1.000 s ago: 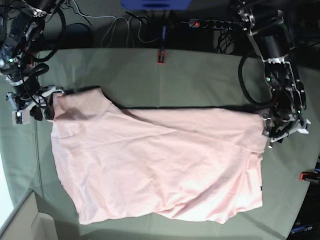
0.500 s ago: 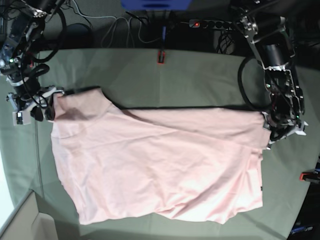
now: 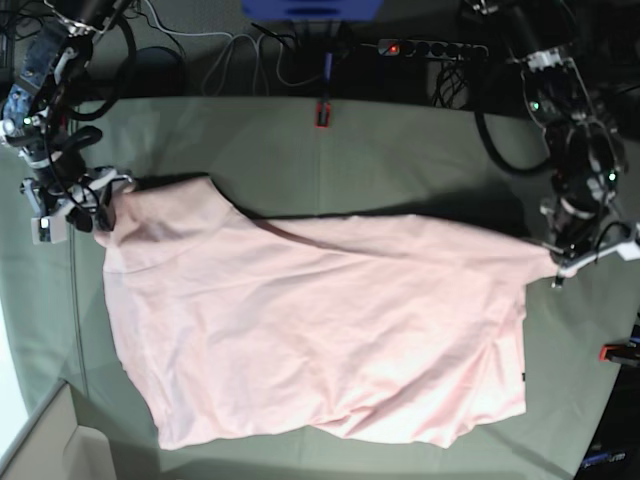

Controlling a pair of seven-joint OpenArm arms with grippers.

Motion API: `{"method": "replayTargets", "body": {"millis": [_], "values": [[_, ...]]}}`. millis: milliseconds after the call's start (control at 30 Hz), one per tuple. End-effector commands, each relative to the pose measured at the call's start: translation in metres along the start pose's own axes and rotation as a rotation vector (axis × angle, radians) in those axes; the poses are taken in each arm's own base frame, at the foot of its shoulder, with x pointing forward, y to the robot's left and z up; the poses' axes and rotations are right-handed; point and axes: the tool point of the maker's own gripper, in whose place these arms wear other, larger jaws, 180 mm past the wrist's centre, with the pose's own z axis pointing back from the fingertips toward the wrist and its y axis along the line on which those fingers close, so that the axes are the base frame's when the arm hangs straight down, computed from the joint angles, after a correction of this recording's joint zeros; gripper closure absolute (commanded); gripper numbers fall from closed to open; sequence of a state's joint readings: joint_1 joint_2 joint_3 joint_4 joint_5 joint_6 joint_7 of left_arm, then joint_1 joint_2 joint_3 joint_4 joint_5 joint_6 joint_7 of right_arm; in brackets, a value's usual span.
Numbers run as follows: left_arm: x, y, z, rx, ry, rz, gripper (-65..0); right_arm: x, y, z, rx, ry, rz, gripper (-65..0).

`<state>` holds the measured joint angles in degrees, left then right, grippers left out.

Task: Layout the t-shirt on the table in an organized manner, then fold the t-shirt properly
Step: 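Pull the t-shirt corner outward with the left gripper to smooth it, then hold the t-shirt corners with both grippers, keeping it taut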

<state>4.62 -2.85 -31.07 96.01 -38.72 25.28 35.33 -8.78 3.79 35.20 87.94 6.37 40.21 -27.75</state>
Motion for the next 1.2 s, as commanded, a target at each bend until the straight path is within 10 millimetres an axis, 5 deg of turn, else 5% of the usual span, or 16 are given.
{"method": "replayTargets", "body": {"millis": [0,200,467,600,867,1067,1167], "values": [[0.012,0.001,0.008,-0.003,-0.046,-0.015,0.0,0.017,-0.005,0.002,-0.009,-0.058,0.007,-23.6],[-0.018,0.045,0.026,0.082,0.013,-0.030,0.0,0.016,-0.007,0.003,-0.014,-0.056,0.004,-23.6],[-0.055,0.093,0.011,0.207,0.129,-0.018,-0.1,0.012,-0.004,0.003,-0.007,-0.048,0.004,-23.6],[-0.053,0.089,0.010,0.195,0.144,-0.043,-4.0,0.013,-0.005,0.004,-0.008,-0.049,0.006,-23.6],[-0.061,0.065,0.018,0.135,0.248,-0.064,-37.1,0.009,-0.007,0.006,-0.014,-0.040,0.004,-23.7],[-0.035,0.035,0.034,0.049,0.159,-0.092,-37.9,0.009,-0.006,0.005,-0.013,-0.042,0.005,-23.7],[-0.030,0.036,0.028,0.057,0.150,-0.092,-38.4,0.011,-0.005,0.005,-0.010,-0.044,0.007,-23.7]]}}
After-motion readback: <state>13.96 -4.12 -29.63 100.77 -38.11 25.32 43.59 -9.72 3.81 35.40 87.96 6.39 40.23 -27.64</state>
